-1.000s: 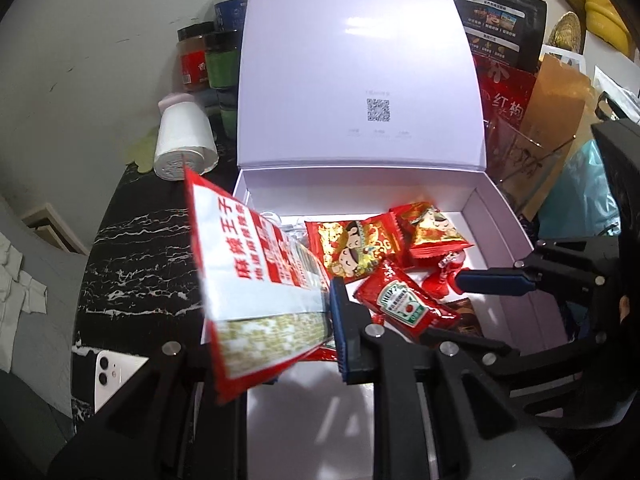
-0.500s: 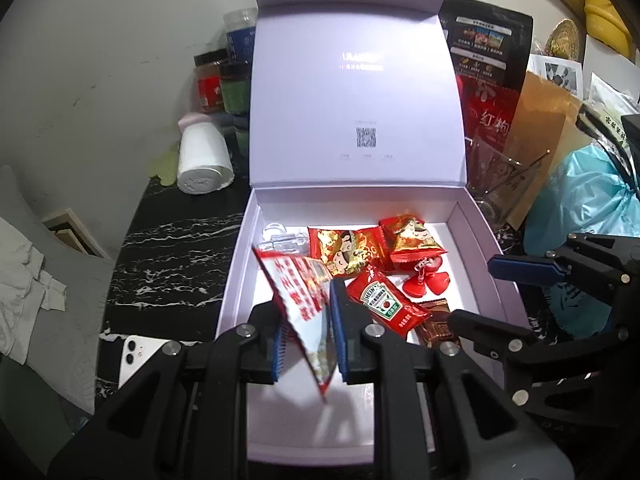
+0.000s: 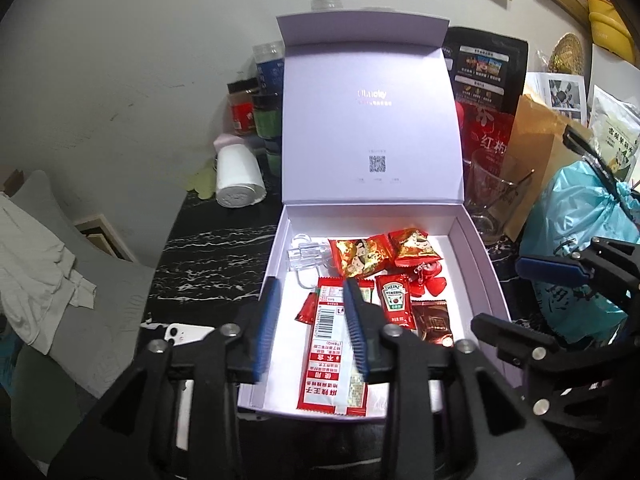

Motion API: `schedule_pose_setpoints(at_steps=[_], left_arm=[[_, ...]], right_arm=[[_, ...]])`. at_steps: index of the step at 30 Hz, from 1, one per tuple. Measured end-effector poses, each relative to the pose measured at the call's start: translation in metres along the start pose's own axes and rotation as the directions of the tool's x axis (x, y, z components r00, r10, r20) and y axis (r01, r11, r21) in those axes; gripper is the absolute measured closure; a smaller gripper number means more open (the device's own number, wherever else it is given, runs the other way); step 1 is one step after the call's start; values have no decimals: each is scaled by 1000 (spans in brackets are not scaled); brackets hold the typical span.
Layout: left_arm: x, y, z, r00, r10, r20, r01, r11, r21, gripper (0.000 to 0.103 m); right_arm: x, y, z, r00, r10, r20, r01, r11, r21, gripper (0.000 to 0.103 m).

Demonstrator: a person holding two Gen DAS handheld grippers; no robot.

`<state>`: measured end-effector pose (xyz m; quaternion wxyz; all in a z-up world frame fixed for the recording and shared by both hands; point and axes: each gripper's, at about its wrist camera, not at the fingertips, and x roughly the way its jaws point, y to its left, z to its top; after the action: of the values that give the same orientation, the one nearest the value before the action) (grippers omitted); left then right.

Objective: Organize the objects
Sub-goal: 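Lower the spicy-strip bag into the box with left tool while right releases the ketchup packet, then open the left tool to release the spicy-strip bag and withdraw both tools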

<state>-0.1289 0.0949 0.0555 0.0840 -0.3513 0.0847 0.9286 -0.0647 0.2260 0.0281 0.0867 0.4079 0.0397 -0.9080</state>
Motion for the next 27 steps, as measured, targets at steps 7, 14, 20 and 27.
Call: schedule_pose_setpoints(at_steps=[7,14,20,27], left_arm=[[-32,3,-2,1000,23,17,-23,999,-24,33],[-62,6,-8,998,40,45,-38,999,-32,17],[-78,17,-19,998,40,42,-37,996,-81,6],[-78,29,-43,999,44,-18,-46,990,-136,5]], right_arm=[[-33,1,-3,997,0,77,-2,1000,28,41],[-64,9,-9,992,-22,127,17,999,47,35],[-84,16,-20,985,-39,166,33,999,41,29],[-90,20,-40,985,-57,161,47,997,66,29]])
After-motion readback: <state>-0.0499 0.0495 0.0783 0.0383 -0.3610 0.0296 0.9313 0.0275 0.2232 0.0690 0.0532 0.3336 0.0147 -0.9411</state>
